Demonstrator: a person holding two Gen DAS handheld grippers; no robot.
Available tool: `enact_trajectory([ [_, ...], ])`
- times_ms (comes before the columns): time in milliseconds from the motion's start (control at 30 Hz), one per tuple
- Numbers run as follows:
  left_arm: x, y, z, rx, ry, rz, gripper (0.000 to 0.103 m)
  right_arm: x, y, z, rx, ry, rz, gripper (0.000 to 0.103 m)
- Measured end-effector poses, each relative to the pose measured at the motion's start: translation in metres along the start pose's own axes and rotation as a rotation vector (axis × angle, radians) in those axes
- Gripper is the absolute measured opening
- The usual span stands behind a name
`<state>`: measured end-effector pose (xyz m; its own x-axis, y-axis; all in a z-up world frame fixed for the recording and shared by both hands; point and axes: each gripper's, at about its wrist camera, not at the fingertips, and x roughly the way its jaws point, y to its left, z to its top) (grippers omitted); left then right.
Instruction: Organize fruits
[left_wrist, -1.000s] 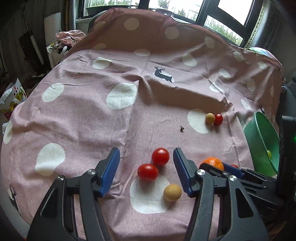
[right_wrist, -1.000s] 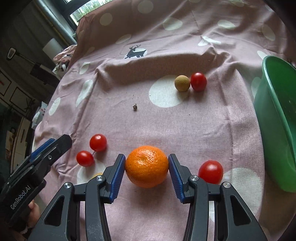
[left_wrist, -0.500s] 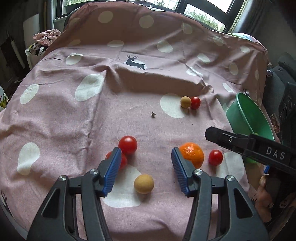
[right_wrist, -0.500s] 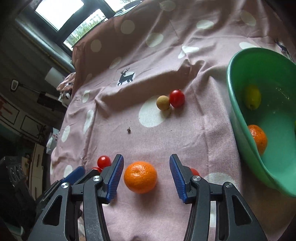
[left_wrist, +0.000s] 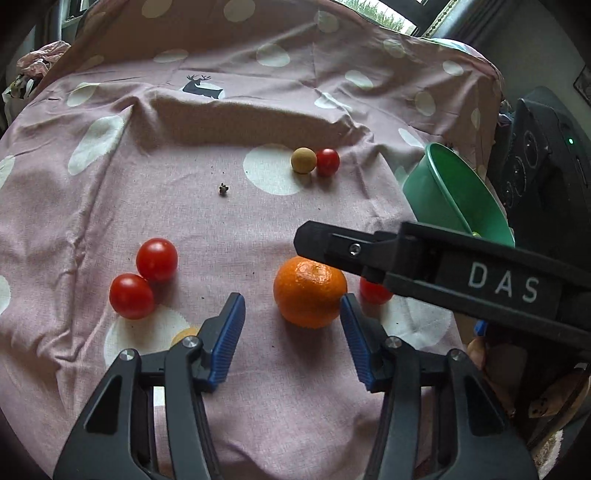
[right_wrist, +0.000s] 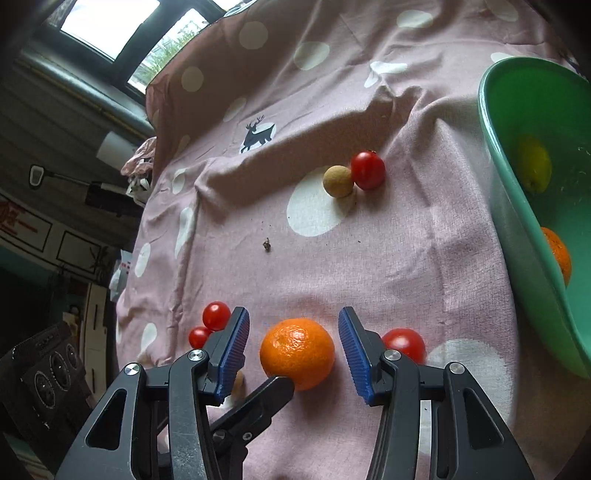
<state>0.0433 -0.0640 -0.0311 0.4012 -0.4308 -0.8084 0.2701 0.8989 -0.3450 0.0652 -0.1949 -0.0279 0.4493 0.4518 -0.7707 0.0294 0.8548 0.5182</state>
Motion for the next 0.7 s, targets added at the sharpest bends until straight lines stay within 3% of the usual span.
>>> enact_trajectory([
  [300, 0.011, -0.006, -0.003, 0.003, 0.033, -0.036, 0.041, 0.005, 0.002, -0.002, -0.027, 0.022, -0.027, 0.049],
  [700, 0.018, -0.004, -0.003, -0.015, 0.055, -0.039, 0.040, 0.015, 0.001, -0.003, -0.029, 0.062, -0.013, 0.047],
])
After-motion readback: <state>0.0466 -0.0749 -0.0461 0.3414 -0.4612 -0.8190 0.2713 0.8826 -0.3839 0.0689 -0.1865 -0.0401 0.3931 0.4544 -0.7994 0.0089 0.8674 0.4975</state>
